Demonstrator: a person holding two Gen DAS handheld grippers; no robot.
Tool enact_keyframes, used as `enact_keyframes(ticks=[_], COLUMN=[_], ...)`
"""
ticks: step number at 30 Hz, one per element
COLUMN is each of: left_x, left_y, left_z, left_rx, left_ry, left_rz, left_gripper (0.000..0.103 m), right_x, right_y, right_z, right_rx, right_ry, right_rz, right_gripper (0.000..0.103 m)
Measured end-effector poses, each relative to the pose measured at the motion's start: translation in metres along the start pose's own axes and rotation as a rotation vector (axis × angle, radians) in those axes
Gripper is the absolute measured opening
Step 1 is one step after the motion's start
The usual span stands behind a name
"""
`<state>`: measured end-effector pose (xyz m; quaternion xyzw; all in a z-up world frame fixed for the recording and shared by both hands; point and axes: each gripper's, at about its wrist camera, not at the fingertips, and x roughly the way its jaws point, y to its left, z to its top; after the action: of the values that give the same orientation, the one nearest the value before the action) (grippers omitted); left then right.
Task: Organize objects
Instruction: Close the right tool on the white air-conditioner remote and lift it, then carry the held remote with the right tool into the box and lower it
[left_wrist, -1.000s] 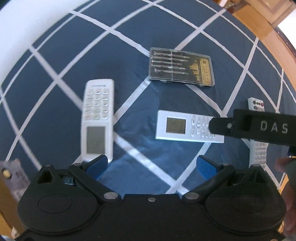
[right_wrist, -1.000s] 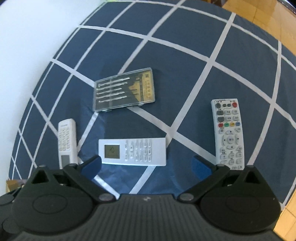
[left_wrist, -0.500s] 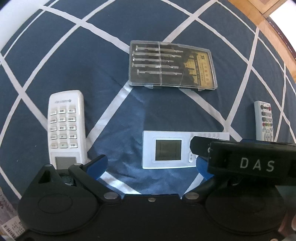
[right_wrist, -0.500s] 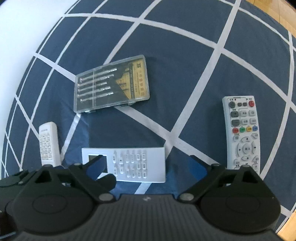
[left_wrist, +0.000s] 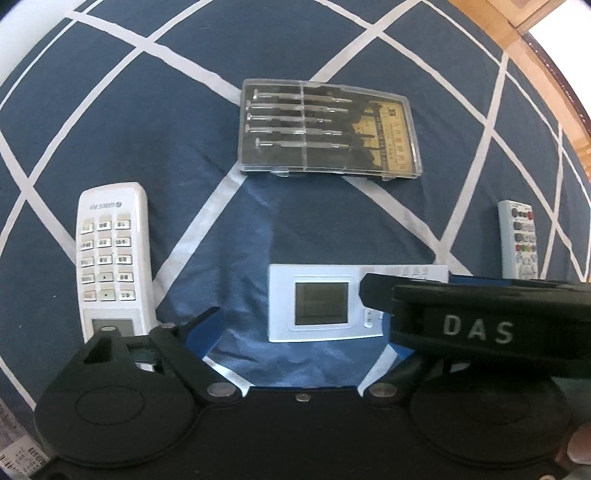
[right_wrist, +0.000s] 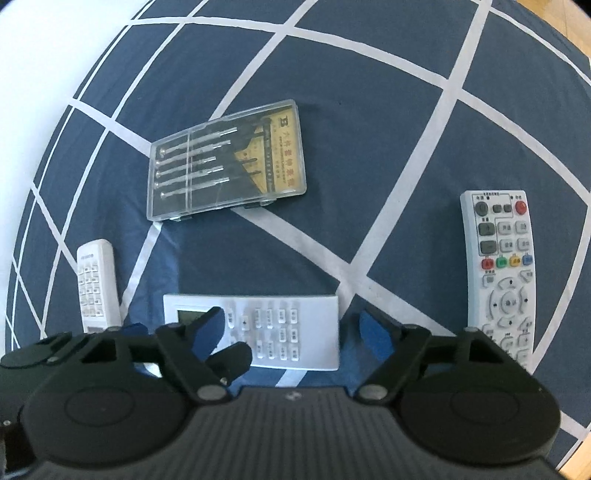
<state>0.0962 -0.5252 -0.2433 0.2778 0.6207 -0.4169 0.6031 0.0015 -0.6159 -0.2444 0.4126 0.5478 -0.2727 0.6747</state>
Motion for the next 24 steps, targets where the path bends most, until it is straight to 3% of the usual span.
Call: enact_keyframes(ticks=[5,8,24], left_x=[0.000,-0.001,-0.030], left_y=[0.002,-0.001,-0.007], left_z=[0.001,0.000,-0.019], left_rx=[-0.017,-0.017,-0.090], left_ry=[0.009,0.008,-0.037], left_rz=[-0.044,-0.058,0.000], left_gripper=[0.075,0.069,0.068], right_x=[0.001,0.000,-0.015], right_y=[0.004,0.006,0.024], right_z=[0.003,0.003,-0.001], right_rx=[-0.017,-0.027,-0.129], right_ry=[0.012,0.011,0.002], right_rz=[0.012,0.008,0.044], right_gripper=[0.066,0.066,0.065])
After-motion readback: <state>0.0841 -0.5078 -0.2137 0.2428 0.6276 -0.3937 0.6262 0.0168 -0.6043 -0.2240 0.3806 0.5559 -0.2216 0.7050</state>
